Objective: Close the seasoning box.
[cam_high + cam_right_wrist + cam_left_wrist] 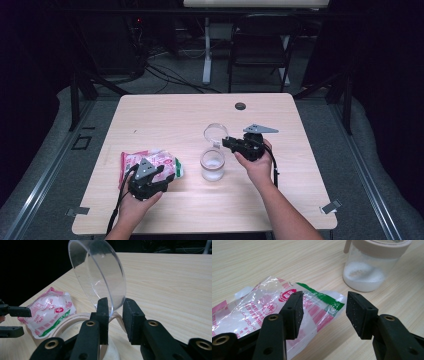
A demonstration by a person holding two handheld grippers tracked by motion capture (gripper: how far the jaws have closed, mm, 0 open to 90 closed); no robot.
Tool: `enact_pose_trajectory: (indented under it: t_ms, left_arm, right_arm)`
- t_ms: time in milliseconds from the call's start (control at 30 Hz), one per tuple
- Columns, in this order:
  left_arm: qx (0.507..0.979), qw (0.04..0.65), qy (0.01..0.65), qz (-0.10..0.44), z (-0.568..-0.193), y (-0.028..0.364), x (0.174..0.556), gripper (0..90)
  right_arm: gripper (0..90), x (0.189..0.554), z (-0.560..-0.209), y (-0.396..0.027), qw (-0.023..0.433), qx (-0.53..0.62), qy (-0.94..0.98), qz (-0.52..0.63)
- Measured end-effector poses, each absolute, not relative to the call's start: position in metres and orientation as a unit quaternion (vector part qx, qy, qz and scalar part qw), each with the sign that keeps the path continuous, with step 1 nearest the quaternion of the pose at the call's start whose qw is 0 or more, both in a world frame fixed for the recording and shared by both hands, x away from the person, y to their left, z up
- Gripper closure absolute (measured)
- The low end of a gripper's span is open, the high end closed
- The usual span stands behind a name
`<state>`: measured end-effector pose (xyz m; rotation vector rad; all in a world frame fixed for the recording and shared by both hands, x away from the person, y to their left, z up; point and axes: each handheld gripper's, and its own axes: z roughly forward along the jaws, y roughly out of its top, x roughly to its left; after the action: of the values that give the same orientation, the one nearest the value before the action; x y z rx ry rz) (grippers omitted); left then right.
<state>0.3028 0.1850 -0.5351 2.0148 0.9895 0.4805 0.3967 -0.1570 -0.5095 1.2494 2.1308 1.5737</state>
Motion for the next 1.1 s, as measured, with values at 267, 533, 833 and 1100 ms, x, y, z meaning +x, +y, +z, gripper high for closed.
enact_pose_trajectory:
  t_ms: [267, 533, 833, 1100]
  left_arm:
    - [0.817, 0.392, 0.373, 0.2, -0.538, 0.178, 0.302, 45.9]
    - [0.841, 0.346, 0.339, 0.241, -0.544, 0.168, 0.298, 45.8]
    - [0.868, 0.278, 0.285, 0.295, -0.558, 0.151, 0.295, 45.8]
    - [0.866, 0.247, 0.292, 0.322, -0.566, 0.15, 0.301, 46.4]
  right_arm:
    - [70.2, 0.394, -0.509, -0.156, 0.112, 0.421, 0.727, 0.53]
    - [68.0, 0.394, -0.51, -0.156, 0.11, 0.417, 0.73, 0.53]
    - [67.0, 0.395, -0.511, -0.156, 0.106, 0.419, 0.727, 0.533]
    - [66.6, 0.395, -0.511, -0.155, 0.105, 0.417, 0.73, 0.531]
